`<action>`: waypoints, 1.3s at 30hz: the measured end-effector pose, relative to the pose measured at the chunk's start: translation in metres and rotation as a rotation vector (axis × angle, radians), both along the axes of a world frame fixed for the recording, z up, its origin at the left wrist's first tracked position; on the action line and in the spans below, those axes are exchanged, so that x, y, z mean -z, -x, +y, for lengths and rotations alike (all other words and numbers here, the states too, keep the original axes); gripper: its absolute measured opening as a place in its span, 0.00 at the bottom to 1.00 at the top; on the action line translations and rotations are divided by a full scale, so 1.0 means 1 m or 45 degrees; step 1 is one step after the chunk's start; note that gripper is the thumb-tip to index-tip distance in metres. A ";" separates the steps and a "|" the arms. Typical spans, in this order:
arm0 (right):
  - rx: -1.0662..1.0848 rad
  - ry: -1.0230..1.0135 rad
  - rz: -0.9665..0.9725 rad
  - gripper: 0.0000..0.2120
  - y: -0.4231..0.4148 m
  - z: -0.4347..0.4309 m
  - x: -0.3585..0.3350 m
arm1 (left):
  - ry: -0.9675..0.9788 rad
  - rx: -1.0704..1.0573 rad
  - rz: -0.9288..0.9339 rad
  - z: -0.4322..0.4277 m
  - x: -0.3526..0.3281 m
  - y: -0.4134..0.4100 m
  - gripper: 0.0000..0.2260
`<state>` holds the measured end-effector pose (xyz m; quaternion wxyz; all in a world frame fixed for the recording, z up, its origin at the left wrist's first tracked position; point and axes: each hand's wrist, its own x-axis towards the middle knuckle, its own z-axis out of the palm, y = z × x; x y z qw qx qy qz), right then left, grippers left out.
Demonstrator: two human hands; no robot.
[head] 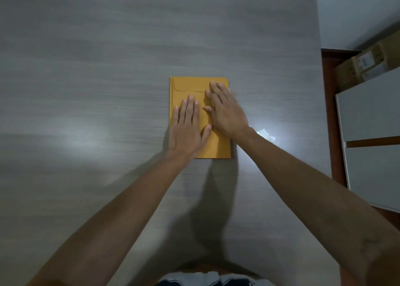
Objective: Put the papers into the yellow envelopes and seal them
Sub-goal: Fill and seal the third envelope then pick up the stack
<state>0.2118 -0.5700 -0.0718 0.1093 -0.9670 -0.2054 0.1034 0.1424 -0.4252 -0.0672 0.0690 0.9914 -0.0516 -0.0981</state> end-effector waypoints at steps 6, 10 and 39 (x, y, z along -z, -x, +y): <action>0.066 -0.176 -0.025 0.22 0.006 0.002 0.001 | -0.007 0.000 -0.027 -0.002 0.009 0.004 0.33; 0.047 -0.151 -0.108 0.24 0.012 0.002 0.003 | 0.006 0.006 -0.054 -0.001 0.013 0.005 0.33; 0.288 0.054 -0.168 0.18 0.002 0.001 -0.007 | 0.921 -1.203 0.246 0.039 -0.036 -0.116 0.17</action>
